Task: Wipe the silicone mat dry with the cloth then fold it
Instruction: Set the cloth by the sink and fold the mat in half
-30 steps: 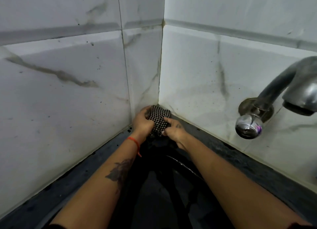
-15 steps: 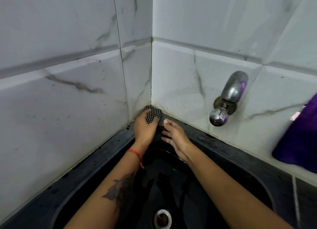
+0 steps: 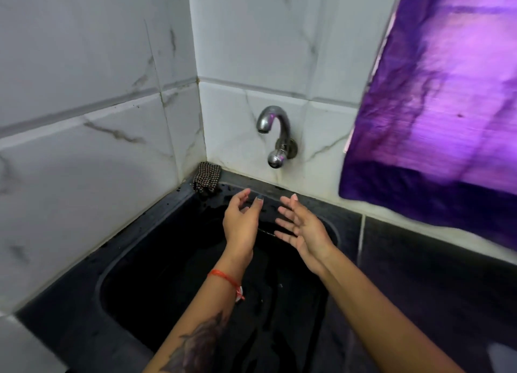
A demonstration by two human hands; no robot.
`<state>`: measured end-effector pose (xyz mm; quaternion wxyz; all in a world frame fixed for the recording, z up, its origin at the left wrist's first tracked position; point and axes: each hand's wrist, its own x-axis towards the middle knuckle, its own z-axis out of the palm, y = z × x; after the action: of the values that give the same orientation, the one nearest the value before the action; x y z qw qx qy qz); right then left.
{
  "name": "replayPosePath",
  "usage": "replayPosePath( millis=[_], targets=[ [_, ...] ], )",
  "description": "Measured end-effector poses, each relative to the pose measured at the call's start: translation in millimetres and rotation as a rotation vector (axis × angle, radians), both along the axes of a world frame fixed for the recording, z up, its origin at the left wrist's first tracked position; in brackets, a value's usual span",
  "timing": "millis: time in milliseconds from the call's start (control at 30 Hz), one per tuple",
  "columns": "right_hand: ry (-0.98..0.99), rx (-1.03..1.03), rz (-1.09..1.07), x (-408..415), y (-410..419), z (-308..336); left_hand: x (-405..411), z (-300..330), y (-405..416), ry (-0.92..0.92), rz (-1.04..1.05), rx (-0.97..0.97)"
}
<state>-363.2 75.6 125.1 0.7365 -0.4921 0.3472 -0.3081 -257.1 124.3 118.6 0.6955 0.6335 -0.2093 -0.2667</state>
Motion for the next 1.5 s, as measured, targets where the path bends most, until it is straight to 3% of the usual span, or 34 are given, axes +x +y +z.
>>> replayPosePath(
  millis=[333,833,1200,1367,1500],
  targets=[
    [-0.04,-0.025,-0.137,-154,53,3,-145,11,39,0.019,-0.22,-0.031],
    [0.03,0.019,-0.384,-390,109,-31,-381,-30,74,0.039,-0.427,0.031],
    [0.098,0.059,-0.587,-517,142,-66,-479,-66,95,-0.028,-0.503,0.109],
    [0.187,-0.024,-0.803,-568,152,-93,-487,-95,96,-0.208,-0.476,0.181],
    [0.45,-0.26,-0.942,-614,156,-118,-483,-115,91,-0.577,-0.426,0.231]
  ],
)
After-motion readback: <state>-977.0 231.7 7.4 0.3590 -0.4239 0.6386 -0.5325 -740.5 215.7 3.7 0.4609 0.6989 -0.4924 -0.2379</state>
